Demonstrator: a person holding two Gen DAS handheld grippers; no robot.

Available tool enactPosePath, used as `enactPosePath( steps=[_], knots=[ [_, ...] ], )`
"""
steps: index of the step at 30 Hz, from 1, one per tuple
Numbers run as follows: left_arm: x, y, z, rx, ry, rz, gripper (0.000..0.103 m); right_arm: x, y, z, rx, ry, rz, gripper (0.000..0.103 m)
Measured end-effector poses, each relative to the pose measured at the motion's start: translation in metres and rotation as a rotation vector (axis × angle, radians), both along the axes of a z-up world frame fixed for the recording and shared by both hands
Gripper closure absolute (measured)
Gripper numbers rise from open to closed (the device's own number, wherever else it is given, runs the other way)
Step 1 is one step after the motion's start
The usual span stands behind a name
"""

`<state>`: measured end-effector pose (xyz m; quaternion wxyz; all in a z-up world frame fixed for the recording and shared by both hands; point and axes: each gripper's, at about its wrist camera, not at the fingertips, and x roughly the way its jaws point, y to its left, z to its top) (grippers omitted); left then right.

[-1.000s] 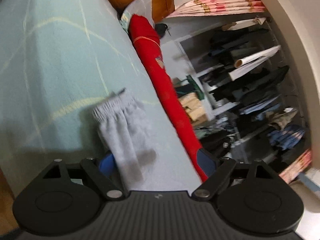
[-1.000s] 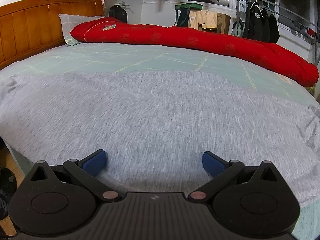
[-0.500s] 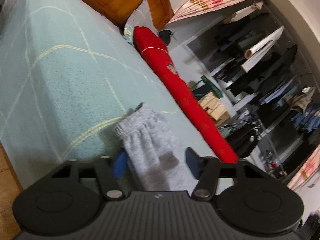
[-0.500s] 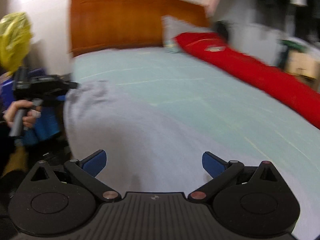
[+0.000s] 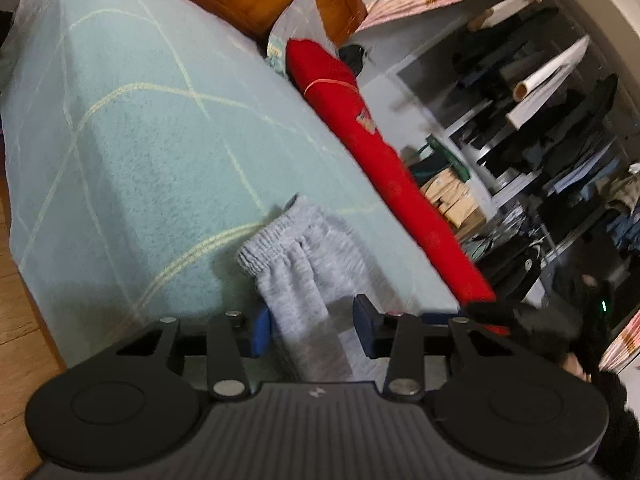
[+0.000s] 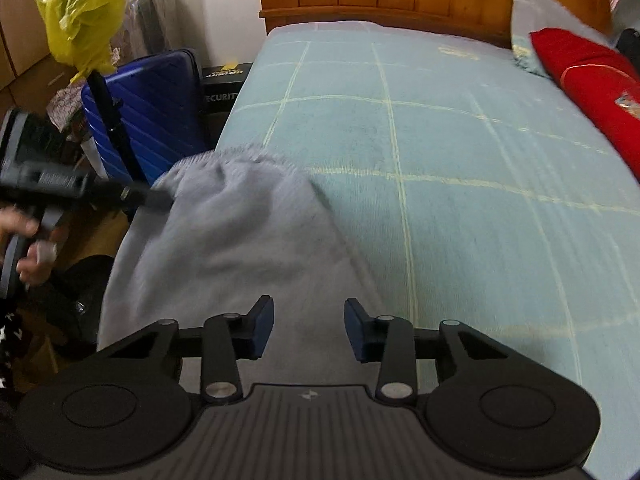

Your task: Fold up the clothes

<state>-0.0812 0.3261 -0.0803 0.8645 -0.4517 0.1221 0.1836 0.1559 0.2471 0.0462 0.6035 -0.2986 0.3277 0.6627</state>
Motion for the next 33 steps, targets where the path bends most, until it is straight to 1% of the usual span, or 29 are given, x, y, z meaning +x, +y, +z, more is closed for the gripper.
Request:
enactPosePath(
  steps=[3, 7, 10, 13, 16, 18, 20, 23, 25, 26, 27, 28, 29, 31, 32, 33],
  knots=[
    [0.001, 0.002, -0.004, -0.023, 0.0, -0.018, 0.063, 0.014, 0.018, -0.004, -0.007, 0.048, 0.021, 0.06],
    [0.002, 0.005, -0.009, -0.043, 0.004, -0.038, 0.063, 0.025, 0.038, -0.01, -0.026, 0.124, 0.077, 0.06],
    [0.002, 0.007, -0.012, -0.052, -0.001, -0.052, 0.063, 0.035, 0.051, -0.016, -0.049, 0.202, 0.128, 0.059],
    [0.001, 0.008, -0.015, -0.065, -0.007, -0.058, 0.062, 0.044, 0.068, -0.026, -0.06, 0.265, 0.15, 0.058],
    [0.0, 0.008, -0.017, -0.077, -0.014, -0.062, 0.062, 0.054, 0.081, -0.034, -0.068, 0.388, 0.158, 0.056],
    [-0.001, 0.008, -0.019, -0.084, -0.018, -0.064, 0.062, 0.056, 0.082, -0.038, -0.088, 0.458, 0.182, 0.051],
    [-0.001, 0.008, -0.019, -0.086, -0.018, -0.068, 0.062, 0.059, 0.078, -0.04, -0.111, 0.535, 0.231, 0.046],
    [0.0, 0.01, -0.02, -0.094, -0.022, -0.072, 0.061, 0.077, 0.074, -0.056, -0.15, 0.683, 0.224, 0.046],
    [0.001, 0.011, -0.021, -0.101, -0.023, -0.071, 0.061, 0.089, 0.079, -0.076, -0.173, 0.792, 0.204, 0.05],
    [0.001, 0.011, -0.022, -0.104, -0.024, -0.071, 0.061, 0.095, 0.082, -0.085, -0.18, 0.842, 0.202, 0.056],
    [0.001, 0.011, -0.022, -0.105, -0.024, -0.07, 0.061, 0.101, 0.084, -0.09, -0.183, 0.873, 0.198, 0.068],
    [0.001, 0.011, -0.021, -0.106, -0.022, -0.069, 0.061, 0.105, 0.084, -0.09, -0.188, 0.874, 0.188, 0.074],
    [0.001, 0.011, -0.02, -0.105, -0.02, -0.07, 0.061, 0.101, 0.082, -0.083, -0.181, 0.84, 0.192, 0.078],
    [0.001, 0.011, -0.021, -0.105, -0.016, -0.071, 0.061, 0.094, 0.078, -0.069, -0.169, 0.77, 0.199, 0.07],
    [0.001, 0.012, -0.021, -0.109, -0.017, -0.071, 0.06, 0.087, 0.074, -0.06, -0.163, 0.713, 0.221, 0.062],
    [0.001, 0.012, -0.022, -0.113, -0.018, -0.071, 0.06, 0.079, 0.069, -0.049, -0.163, 0.651, 0.24, 0.059]
  ],
)
